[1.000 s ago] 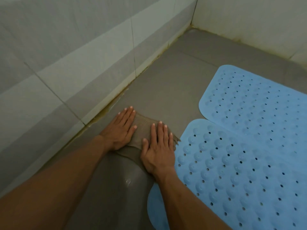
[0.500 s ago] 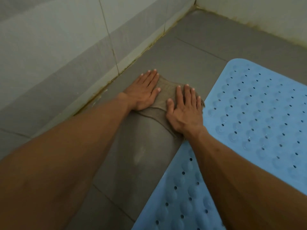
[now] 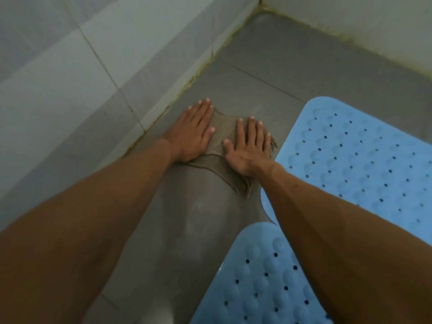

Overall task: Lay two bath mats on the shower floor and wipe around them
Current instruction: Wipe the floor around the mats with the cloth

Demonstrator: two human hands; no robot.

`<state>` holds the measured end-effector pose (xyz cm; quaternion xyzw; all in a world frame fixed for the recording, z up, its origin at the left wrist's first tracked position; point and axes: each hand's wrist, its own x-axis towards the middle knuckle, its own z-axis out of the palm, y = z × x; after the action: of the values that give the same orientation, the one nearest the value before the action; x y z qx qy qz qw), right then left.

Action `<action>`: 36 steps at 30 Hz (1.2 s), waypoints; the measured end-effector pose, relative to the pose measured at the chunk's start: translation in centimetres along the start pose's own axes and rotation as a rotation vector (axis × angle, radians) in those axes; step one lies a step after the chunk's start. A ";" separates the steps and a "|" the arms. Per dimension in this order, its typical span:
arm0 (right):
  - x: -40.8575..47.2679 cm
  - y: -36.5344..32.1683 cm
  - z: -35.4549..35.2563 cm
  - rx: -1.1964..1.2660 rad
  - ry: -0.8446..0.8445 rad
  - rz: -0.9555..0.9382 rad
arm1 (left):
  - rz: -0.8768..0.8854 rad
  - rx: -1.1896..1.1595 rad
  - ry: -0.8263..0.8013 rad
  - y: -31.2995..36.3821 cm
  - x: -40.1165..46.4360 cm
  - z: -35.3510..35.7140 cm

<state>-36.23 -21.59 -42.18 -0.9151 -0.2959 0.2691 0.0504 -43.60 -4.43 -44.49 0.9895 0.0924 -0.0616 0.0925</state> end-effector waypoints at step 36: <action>21.2 15.8 -14.3 0.099 0.255 -0.122 | -0.079 0.032 0.046 4.6 31.0 -3.6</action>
<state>-6.23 -21.58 -43.82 -0.9186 -0.3284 0.1616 0.1488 -12.06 -2.88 -44.44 0.9876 0.1324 -0.0436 0.0721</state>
